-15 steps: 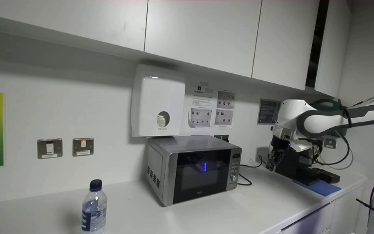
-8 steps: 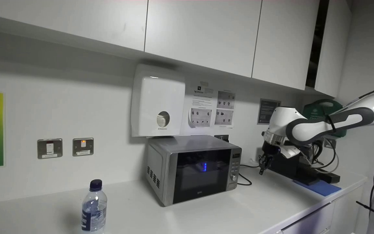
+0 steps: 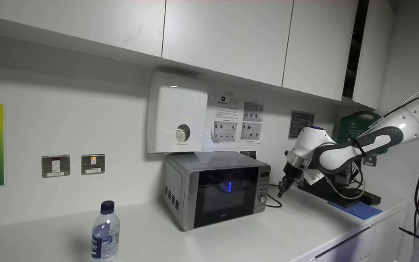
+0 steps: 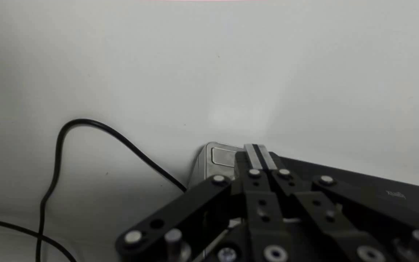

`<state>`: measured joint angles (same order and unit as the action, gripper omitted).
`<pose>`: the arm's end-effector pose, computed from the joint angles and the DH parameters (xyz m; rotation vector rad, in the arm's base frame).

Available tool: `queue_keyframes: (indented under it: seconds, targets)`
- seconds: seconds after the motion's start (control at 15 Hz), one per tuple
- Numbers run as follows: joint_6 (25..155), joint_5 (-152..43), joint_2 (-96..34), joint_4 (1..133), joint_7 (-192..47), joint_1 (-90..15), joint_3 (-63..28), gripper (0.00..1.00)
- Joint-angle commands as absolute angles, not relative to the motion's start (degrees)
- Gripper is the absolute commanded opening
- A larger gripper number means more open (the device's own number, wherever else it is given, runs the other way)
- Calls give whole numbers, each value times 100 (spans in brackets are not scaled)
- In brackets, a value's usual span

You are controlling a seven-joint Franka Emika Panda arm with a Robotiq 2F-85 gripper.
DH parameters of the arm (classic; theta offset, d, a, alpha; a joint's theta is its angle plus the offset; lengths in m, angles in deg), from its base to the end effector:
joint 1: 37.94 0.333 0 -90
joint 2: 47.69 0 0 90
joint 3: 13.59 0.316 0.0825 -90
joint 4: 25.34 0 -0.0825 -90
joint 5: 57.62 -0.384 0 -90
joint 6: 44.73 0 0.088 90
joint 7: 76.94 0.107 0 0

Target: Close the microwave door then press a button on the microwave.

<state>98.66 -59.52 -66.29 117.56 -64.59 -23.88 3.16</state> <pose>0.3945 0.2379 0.4319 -3.0143 -0.4543 -0.4979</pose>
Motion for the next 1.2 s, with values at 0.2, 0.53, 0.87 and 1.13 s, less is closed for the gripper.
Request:
queue_keyframes:
  seconds: [0.2, 0.53, 0.87, 1.13]
  targets:
    - [10951, -5443, -6136, 11693, -6363, -2500, 477, 0]
    - [11350, -4703, -5938, 11689, -6017, -2674, 613, 0]
    - [11291, -3909, -5888, 11644, -5275, -2847, 749, 0]
    - [11232, -3299, -5870, 11621, -4625, -2973, 850, 0]
